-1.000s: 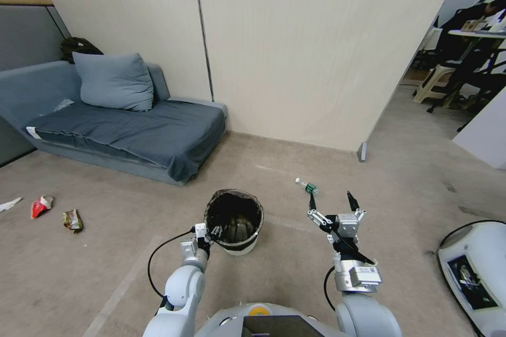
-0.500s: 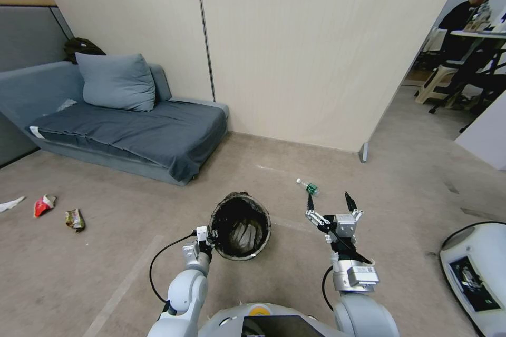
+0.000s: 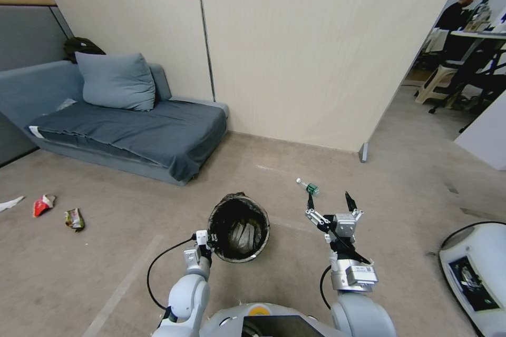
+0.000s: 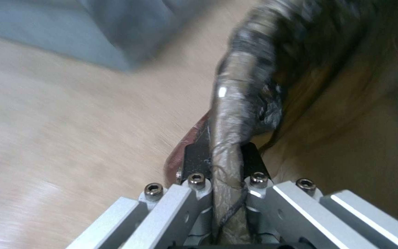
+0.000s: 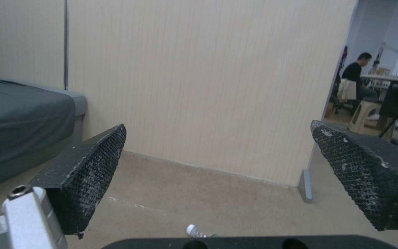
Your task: Pick up the trash bin, then pick up the garbage from the floor and place it into the trash bin.
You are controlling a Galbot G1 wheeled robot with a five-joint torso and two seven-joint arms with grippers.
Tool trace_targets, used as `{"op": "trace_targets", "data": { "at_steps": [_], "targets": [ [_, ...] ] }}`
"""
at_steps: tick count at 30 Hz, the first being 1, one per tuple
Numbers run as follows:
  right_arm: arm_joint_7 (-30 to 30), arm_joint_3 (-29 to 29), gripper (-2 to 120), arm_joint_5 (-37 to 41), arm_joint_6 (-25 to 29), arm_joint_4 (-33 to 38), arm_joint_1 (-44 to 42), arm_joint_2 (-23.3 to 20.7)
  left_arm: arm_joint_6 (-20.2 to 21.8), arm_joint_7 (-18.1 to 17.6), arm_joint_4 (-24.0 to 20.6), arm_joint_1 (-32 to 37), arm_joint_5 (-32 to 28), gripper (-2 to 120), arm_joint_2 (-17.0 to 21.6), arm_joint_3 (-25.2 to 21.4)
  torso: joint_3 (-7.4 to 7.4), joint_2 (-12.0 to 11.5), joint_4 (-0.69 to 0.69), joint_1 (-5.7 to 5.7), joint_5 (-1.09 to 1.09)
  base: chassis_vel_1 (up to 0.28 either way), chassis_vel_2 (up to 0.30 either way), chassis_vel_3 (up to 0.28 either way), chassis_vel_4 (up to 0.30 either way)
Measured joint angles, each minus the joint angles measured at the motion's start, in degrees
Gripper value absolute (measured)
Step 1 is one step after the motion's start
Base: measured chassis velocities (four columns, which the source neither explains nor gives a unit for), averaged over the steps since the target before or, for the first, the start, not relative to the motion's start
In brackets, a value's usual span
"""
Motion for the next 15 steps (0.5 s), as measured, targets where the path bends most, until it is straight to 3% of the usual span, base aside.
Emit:
{"op": "trace_targets", "data": {
  "at_steps": [6,11,15],
  "targets": [
    [-0.61,0.60,100,1.18,1.93,0.21,-0.17,0.00,-1.25,-1.74,-7.84,1.96,3.68,0,-0.16,0.14,-0.01,0.00,-0.02,0.00,0.01,0.000,0.000,0.000,0.000],
    [-0.72,1.67,100,2.17,2.01,0.59,-0.43,0.00,-0.35,-3.64,-16.36,5.24,6.14,0,1.04,0.45,-0.02,0.00,-0.01,-0.01,0.02,0.000,0.000,0.000,0.000],
    [-0.27,1.49,100,3.06,1.08,0.90,-0.53,0.00,0.20,-4.95,-20.43,6.39,8.19,0,1.60,0.53,-0.02,0.00,-0.01,0.00,0.02,0.000,0.000,0.000,0.000]
  ]
}}
